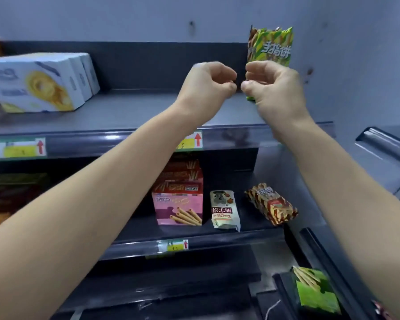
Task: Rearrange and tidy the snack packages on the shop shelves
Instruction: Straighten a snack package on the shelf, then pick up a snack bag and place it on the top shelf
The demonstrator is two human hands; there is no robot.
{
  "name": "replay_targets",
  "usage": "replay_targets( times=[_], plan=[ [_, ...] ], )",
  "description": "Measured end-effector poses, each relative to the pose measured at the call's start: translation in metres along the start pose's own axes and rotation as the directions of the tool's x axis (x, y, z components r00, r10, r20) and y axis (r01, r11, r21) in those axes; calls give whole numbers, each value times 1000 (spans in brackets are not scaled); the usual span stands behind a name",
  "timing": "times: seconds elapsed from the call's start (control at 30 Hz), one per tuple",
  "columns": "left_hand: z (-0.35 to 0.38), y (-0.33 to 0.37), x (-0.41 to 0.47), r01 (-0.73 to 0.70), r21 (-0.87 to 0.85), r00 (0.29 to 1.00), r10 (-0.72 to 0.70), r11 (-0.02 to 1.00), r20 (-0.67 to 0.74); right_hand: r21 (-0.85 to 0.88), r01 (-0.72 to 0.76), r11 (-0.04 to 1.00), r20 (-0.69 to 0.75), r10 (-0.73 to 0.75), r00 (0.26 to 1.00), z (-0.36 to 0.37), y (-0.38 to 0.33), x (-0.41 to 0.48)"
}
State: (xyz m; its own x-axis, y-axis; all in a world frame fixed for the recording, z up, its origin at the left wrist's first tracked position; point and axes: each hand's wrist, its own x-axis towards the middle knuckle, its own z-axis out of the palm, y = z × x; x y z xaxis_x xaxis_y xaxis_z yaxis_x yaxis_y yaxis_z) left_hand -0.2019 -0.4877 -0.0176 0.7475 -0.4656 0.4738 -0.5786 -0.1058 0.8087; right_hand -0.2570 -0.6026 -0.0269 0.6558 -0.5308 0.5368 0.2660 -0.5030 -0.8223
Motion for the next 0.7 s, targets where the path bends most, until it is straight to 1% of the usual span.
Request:
replay_targets(
  times=[0.13,0.37,0.53,0.7],
  plan=[
    [-45,-10,-37,15,23,1000,-16,1000,25,-11,-11,1000,72,12,997,26,-15,-38],
    [-90,-27,-81,27,39,995,-30,999,94,-84,-64,994,112,73,991,47,-27,-77],
    [-98,-34,-98,49,-3,987,-48,999,155,-142,-113,983,107,128,986,56,-27,-96],
    [-78,-43,-115,99,-26,955,-88,995,284,-204,-201,958,74,220,973,50,-11,-116]
  ],
)
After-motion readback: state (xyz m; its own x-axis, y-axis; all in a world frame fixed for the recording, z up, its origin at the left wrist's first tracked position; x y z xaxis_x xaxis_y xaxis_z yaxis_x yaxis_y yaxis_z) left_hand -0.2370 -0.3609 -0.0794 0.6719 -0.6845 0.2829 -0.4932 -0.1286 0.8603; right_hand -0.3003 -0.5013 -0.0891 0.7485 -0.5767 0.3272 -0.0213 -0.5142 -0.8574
